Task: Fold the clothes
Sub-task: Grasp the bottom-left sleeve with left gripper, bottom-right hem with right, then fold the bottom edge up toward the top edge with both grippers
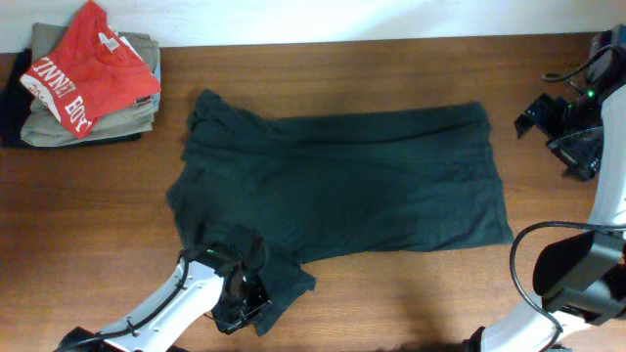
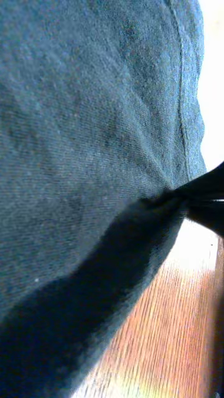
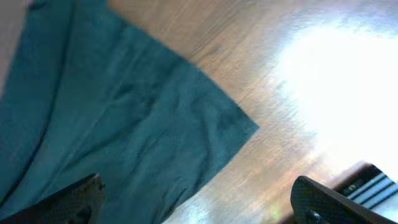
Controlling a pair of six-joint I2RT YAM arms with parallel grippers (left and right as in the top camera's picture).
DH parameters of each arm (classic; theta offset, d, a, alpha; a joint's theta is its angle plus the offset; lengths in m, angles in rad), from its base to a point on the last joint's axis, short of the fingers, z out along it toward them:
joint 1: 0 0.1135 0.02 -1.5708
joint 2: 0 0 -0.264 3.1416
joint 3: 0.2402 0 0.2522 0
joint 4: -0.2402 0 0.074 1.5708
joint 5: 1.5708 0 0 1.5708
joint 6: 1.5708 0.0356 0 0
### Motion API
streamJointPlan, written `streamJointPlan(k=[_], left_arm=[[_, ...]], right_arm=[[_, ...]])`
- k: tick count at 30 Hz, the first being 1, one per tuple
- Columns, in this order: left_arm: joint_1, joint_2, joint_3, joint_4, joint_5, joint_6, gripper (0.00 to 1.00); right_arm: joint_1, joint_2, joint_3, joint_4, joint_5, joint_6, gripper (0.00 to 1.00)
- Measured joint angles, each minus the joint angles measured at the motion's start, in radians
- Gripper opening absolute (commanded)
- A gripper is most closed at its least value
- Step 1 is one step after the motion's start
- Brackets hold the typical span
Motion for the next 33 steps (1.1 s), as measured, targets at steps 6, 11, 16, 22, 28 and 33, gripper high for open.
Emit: streamJointPlan(k=[6, 11, 16, 22, 28, 33], left_arm=[[0.000, 0.000, 0.000, 0.000, 0.000, 0.000, 0.01], [0.000, 0.000, -0.001, 0.000, 0.000, 0.000, 0.01], [0.000, 0.000, -0.001, 0.001, 0.000, 0.000, 0.01], [0.000, 0.000, -0.001, 0.001, 0.000, 0.000, 0.01], [0.000, 0.000, -0.001, 0.001, 0.001, 0.000, 0.01], [0.000, 0.000, -0.001, 0.001, 0.003, 0.000, 0.01]], right_arm=[[-0.005, -0.095, -0.059, -0.025, 0.067, 0.046, 0.99], [-0.035, -0.277, -0.443, 0.189, 0.061, 0.050, 0.99], [-0.054, -0.284, -0.719, 0.397, -0.050, -0.038, 0.99], [-0.061, -0.277, -0.900, 0.542, -0.109, -0.080, 0.99], [-0.122, -0.273, -0.982, 0.594, -0.117, -0.087, 0.99], [-0.137, -0.269, -1.085, 0.692, -0.128, -0.087, 0.99]])
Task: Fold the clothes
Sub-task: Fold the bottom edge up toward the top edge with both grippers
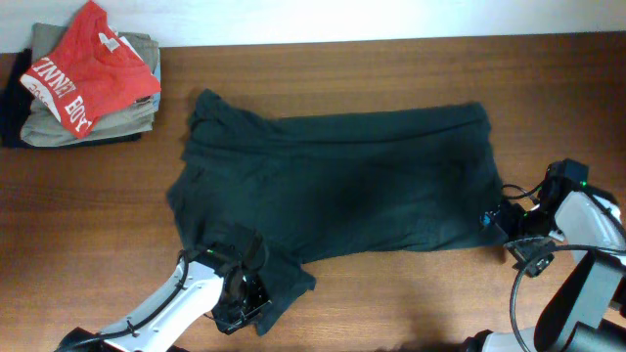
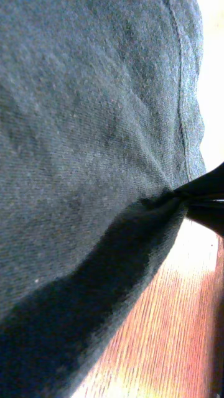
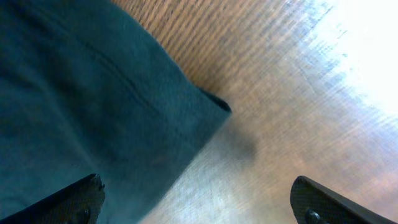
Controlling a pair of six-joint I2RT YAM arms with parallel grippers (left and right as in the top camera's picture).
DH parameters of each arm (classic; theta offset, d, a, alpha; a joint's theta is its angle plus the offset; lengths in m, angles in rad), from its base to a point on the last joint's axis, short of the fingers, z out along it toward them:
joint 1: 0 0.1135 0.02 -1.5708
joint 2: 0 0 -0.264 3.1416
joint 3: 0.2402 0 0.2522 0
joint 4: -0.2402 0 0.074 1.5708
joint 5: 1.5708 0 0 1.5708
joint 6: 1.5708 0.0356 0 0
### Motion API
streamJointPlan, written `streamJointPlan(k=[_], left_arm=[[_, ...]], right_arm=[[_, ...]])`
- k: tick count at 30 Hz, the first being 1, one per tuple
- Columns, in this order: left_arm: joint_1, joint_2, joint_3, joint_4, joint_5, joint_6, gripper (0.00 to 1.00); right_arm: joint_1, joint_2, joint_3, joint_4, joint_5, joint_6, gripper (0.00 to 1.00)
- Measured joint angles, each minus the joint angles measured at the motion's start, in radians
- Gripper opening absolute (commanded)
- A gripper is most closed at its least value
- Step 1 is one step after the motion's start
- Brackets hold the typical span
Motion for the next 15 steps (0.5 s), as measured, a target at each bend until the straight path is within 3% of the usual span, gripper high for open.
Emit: streamJointPlan(k=[3, 7, 11, 15], left_arm=[[0.000, 0.000, 0.000, 0.000, 0.000, 0.000, 0.01], [0.000, 0.000, 0.000, 0.000, 0.001, 0.000, 0.01], [0.000, 0.000, 0.000, 0.000, 0.001, 0.000, 0.01], [0.000, 0.000, 0.000, 0.000, 0.001, 0.000, 0.01]], right_arm=[[0.000, 0.000, -0.027, 0.034, -0.005, 0.000, 0.99], [0.000, 0.000, -0.030, 0.092, 0.000, -0.002, 0.88], [0.000, 0.000, -0.030, 0.134, 0.005, -0.002, 0.67], [0.000, 0.001, -0.031, 0.142, 0.020, 0.000, 0.66]])
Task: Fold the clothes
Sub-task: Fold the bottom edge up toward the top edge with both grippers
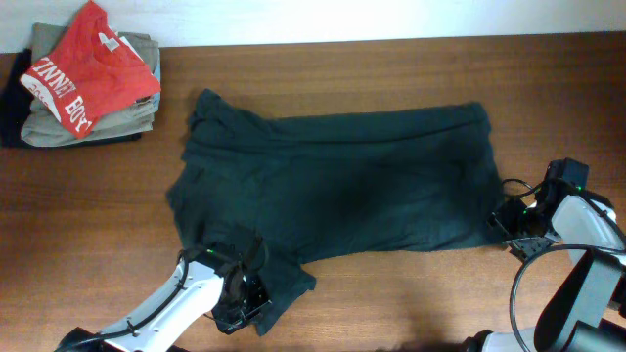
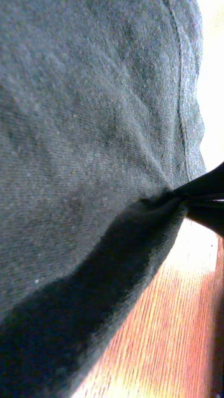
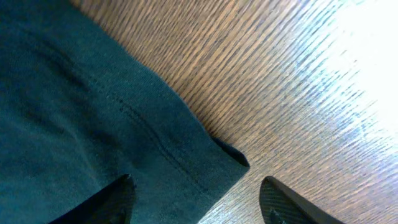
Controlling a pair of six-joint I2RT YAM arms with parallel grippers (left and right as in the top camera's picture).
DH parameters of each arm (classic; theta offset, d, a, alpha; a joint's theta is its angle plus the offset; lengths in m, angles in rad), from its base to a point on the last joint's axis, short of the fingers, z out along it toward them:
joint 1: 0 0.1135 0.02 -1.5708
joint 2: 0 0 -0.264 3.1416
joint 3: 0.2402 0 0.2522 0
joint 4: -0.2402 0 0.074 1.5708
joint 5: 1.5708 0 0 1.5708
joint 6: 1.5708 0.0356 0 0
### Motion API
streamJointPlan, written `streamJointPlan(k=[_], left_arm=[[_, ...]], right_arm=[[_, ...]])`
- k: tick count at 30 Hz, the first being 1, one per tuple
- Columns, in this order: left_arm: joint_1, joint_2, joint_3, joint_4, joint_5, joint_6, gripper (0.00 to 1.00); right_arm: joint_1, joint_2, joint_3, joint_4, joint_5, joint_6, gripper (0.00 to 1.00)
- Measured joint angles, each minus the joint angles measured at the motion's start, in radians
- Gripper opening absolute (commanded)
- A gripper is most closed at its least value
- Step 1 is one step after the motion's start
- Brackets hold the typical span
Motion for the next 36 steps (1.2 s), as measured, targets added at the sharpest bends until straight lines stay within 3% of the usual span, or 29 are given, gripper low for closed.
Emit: streamJointPlan(k=[7, 11, 13, 15, 16, 25, 31, 36], left_arm=[[0.000, 0.000, 0.000, 0.000, 0.000, 0.000, 0.01], [0.000, 0.000, 0.000, 0.000, 0.000, 0.000, 0.01], [0.000, 0.000, 0.000, 0.000, 0.000, 0.004, 0.01], [0.000, 0.000, 0.001, -0.002, 0.001, 0.016, 0.00], [0.000, 0.000, 0.003, -0.005, 0.001, 0.023, 0.00], [-0.001, -0.045, 0.000, -0.057, -0.011, 0.067, 0.01], [-0.001, -0.230, 0.053, -0.205, -0.055, 0.082, 0.01], [-0.001, -0.383, 0.114, -0.230, -0.064, 0.083, 0.01]], right_arm=[[0.000, 0.001, -0.039, 0.032, 0.037, 0.024, 0.57], [0.000, 0.001, -0.050, 0.042, 0.041, 0.036, 0.28], [0.000, 0.001, -0.050, 0.048, 0.044, 0.047, 0.22], [0.000, 0.001, -0.050, 0.055, 0.044, 0.051, 0.06], [0.000, 0.001, -0.050, 0.056, 0.045, 0.054, 0.04], [0.000, 0.001, -0.047, 0.034, 0.045, 0.066, 0.04], [0.000, -0.057, 0.024, -0.107, 0.044, 0.077, 0.04], [0.000, -0.193, 0.065, -0.192, 0.023, 0.078, 0.04]])
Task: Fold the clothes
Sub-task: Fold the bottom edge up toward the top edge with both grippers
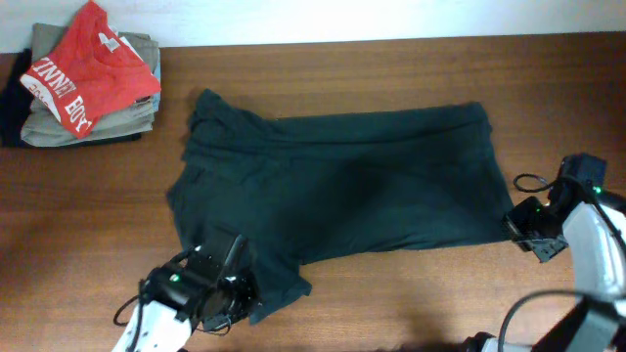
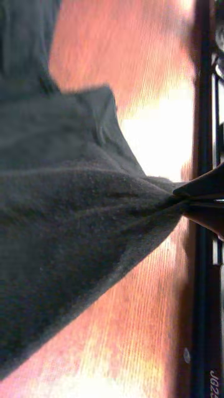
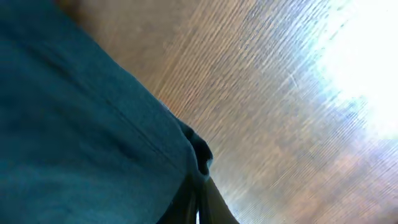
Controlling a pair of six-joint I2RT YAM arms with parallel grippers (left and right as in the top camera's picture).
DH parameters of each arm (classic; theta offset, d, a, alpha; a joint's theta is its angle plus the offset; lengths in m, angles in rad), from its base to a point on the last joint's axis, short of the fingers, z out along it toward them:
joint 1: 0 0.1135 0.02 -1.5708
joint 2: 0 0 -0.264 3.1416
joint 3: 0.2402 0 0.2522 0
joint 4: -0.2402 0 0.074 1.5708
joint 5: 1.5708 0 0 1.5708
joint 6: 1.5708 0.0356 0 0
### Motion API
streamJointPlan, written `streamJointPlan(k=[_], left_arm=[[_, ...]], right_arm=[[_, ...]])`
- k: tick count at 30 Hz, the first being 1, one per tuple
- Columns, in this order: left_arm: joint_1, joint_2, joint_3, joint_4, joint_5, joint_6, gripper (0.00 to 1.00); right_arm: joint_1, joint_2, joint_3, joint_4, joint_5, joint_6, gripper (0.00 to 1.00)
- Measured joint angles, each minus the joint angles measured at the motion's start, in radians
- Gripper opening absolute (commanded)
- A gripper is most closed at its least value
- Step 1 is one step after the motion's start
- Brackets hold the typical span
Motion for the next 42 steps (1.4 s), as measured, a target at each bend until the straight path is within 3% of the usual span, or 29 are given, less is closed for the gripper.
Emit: streamJointPlan(k=[3, 7, 11, 14, 20, 25, 35, 38, 42], left_arm=[[0.000, -0.034, 0.011, -0.001, -0.056, 0.000, 0.01], [0.000, -0.035, 0.112, 0.028, -0.258, 0.001, 0.01], [0.034, -0.037, 0.206, 0.239, -0.489, 0.003, 0.01], [0.096, -0.002, 0.213, 0.393, -0.568, 0.018, 0.01], [0.186, 0.200, 0.215, 0.672, -0.607, 0.102, 0.01], [0.262, 0.387, 0.216, 0.885, -0.615, 0.129, 0.01], [0.367, 0.610, 0.215, 1.143, -0.615, 0.134, 0.02], [0.378, 0.644, 0.215, 1.177, -0.615, 0.134, 0.11], [0.382, 0.693, 0.215, 1.212, -0.620, 0.138, 0.11]], right_arm=[[0.000, -0.060, 0.000, 0.029, -0.072, -0.007, 0.04], [0.000, -0.099, 0.005, 0.142, -0.154, -0.009, 0.04], [0.000, -0.098, 0.006, 0.235, -0.206, -0.010, 0.04], [0.000, -0.079, 0.008, 0.298, -0.219, -0.011, 0.04], [0.018, -0.003, 0.011, 0.473, -0.231, -0.010, 0.04], [0.117, 0.082, 0.014, 0.649, -0.219, -0.010, 0.04], [0.167, 0.243, 0.016, 0.817, -0.063, 0.051, 0.04], [0.167, 0.269, 0.017, 0.874, -0.059, 0.053, 0.04], [0.170, 0.303, 0.017, 0.908, -0.053, 0.053, 0.05]])
